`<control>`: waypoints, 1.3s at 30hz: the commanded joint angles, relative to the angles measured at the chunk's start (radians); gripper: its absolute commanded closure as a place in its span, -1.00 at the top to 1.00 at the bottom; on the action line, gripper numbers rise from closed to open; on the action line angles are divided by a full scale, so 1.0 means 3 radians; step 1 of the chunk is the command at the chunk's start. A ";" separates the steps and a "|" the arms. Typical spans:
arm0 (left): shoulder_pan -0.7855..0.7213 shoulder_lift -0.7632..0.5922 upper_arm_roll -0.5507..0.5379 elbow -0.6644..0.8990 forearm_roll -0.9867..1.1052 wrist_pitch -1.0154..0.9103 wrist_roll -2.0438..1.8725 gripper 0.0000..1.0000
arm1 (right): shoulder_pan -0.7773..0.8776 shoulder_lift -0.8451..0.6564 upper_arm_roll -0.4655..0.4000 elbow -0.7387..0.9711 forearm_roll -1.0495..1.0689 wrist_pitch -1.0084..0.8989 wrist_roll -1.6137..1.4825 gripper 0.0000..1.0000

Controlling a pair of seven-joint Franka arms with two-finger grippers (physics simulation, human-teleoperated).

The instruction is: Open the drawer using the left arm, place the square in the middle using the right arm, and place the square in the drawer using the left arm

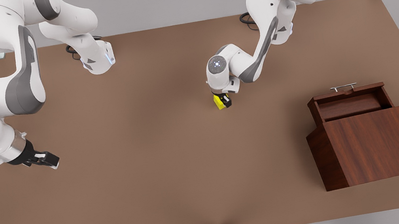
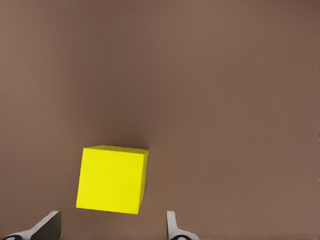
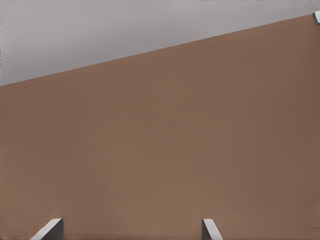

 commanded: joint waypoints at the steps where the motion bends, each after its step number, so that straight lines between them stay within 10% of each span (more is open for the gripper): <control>1: -0.0033 0.0011 0.0001 -0.0006 0.0067 0.0104 -0.1853 1.00 | 0.0000 0.0001 0.0000 0.0001 0.0005 0.0032 -0.0562 1.00; 31: -0.0105 0.0436 0.0006 -0.0057 0.0170 0.0288 -0.1704 1.00 | 0.0000 0.0011 -0.0005 0.0001 0.0015 0.0104 -0.0577 1.00; 34: -0.0105 0.0451 0.0006 -0.0057 0.0175 0.0288 -0.1709 0.53 | 0.0000 0.0011 -0.0005 0.0001 0.0015 0.0104 -0.0577 1.00; 39: -0.0110 0.0492 0.0011 -0.0047 0.0185 0.0288 -0.1709 0.53 | 0.0000 0.0011 -0.0005 0.0001 0.0020 0.0109 -0.0577 1.00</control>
